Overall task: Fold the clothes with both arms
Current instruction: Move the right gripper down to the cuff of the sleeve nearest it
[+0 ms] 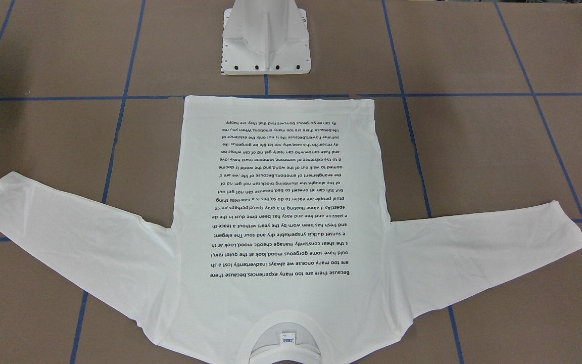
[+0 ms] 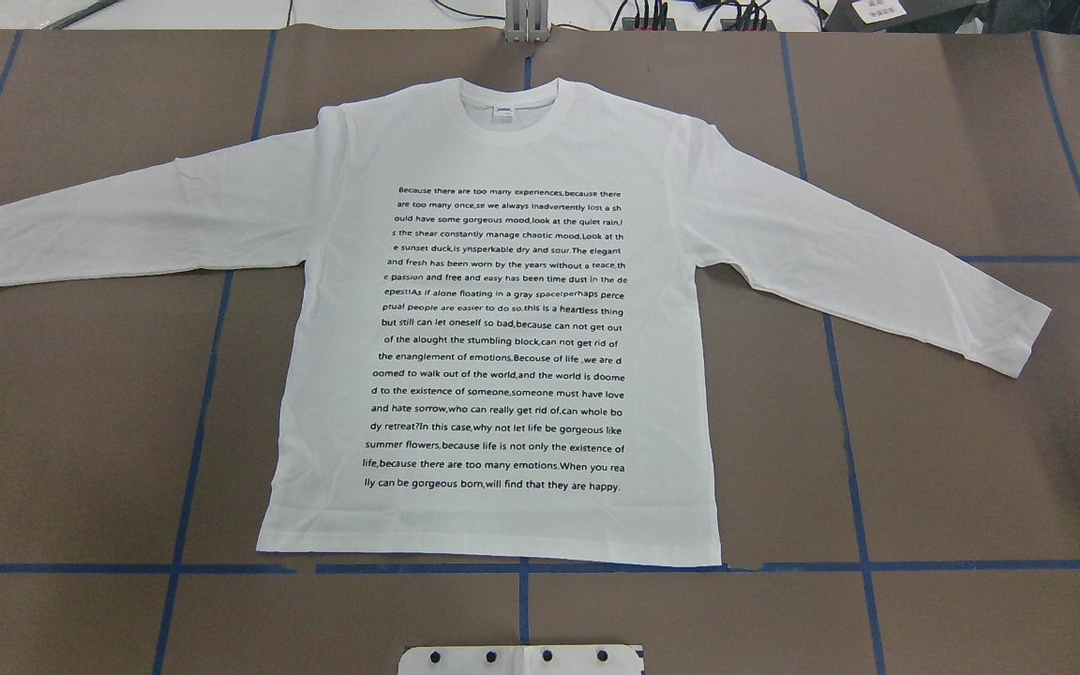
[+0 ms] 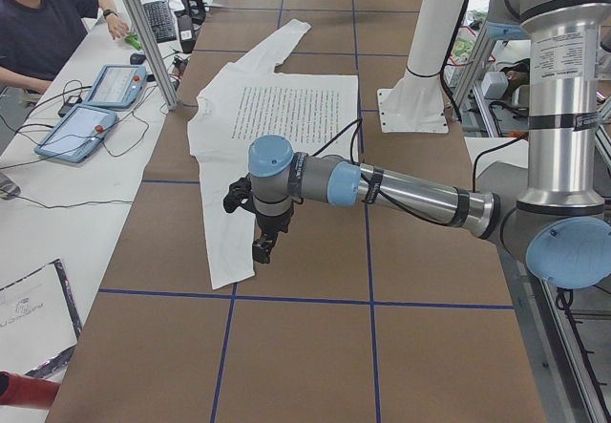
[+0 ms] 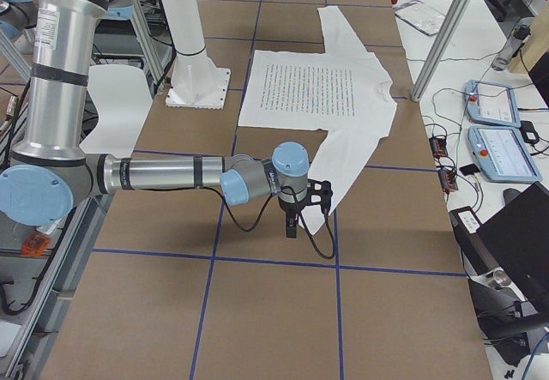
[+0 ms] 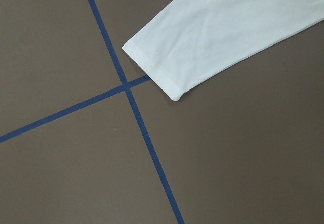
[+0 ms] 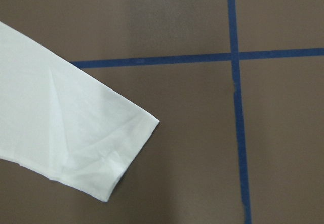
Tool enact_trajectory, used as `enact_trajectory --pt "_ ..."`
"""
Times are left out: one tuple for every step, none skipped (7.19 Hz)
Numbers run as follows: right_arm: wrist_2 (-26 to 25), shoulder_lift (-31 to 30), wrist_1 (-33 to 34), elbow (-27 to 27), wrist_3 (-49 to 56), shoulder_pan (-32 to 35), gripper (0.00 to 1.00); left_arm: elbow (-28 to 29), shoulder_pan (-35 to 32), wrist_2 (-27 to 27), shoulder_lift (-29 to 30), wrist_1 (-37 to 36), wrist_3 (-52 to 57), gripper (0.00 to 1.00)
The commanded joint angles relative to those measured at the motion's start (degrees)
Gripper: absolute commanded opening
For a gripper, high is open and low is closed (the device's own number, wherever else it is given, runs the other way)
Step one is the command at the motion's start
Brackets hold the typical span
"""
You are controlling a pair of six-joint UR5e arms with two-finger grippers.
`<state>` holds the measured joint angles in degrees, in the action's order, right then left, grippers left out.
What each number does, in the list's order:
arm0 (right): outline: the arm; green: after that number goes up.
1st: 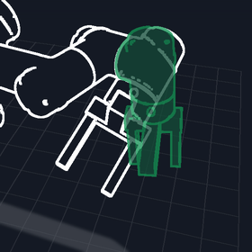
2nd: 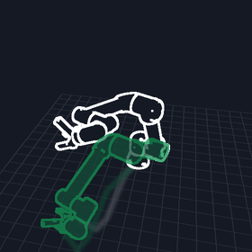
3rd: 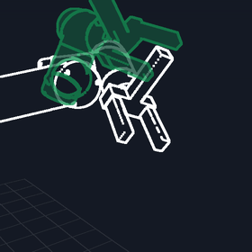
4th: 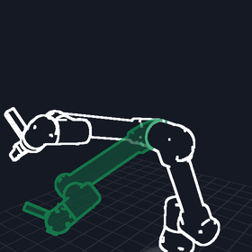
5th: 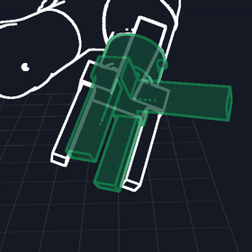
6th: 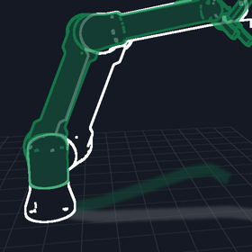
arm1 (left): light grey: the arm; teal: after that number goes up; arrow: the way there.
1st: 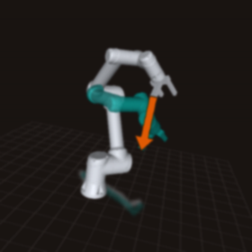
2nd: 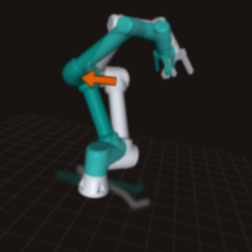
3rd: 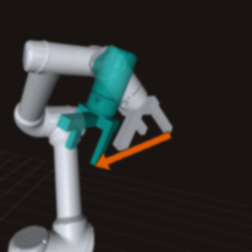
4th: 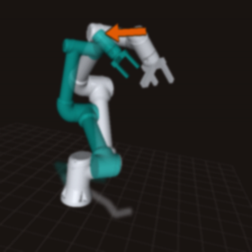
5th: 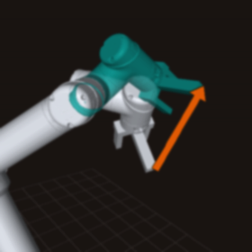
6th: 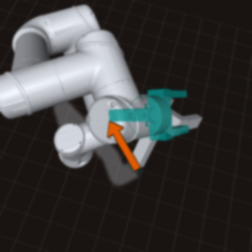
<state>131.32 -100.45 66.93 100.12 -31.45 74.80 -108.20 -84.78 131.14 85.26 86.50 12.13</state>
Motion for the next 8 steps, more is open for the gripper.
enact_trajectory --pt "-7.08 0.17 -13.36 -2.82 -19.89 -10.14 1.0 -1.57 -0.12 0.0 -0.35 -0.01 0.0 1.0" --pt "-9.39 0.08 -15.75 -3.43 -24.75 -13.68 1.0 -1.84 -0.12 -0.09 -0.62 -0.01 0.0 1.0" --pt "-9.77 0.17 -17.69 -5.27 -27.07 -15.54 1.0 -1.93 -0.12 0.0 -0.62 -0.01 0.0 1.0" --pt "-9.77 0.26 -19.45 -7.2 -27.61 -16.61 1.0 -2.11 -0.12 -0.09 -0.62 -0.01 0.0 1.0" --pt "-10.12 0.52 -19.55 -8.35 -27.62 -17.49 1.0 -2.11 -0.12 -0.09 -0.71 -0.01 0.0 1.0" --pt "-10.47 1.57 -19.56 -8.88 -27.62 -17.93 1.0 -2.11 -0.21 -0.09 -0.79 -0.01 0.0 1.0" --pt "-10.56 3.4 -19.56 -10.37 -27.7 -18.11 0.99 -2.11 -0.21 -0.09 -0.8 -0.01 0.08 1.0" --pt "-10.65 4.21 -19.56 -11.08 -27.7 -18.2 0.92 -2.11 -0.3 -0.09 -1.06 -0.01 0.17 1.0"
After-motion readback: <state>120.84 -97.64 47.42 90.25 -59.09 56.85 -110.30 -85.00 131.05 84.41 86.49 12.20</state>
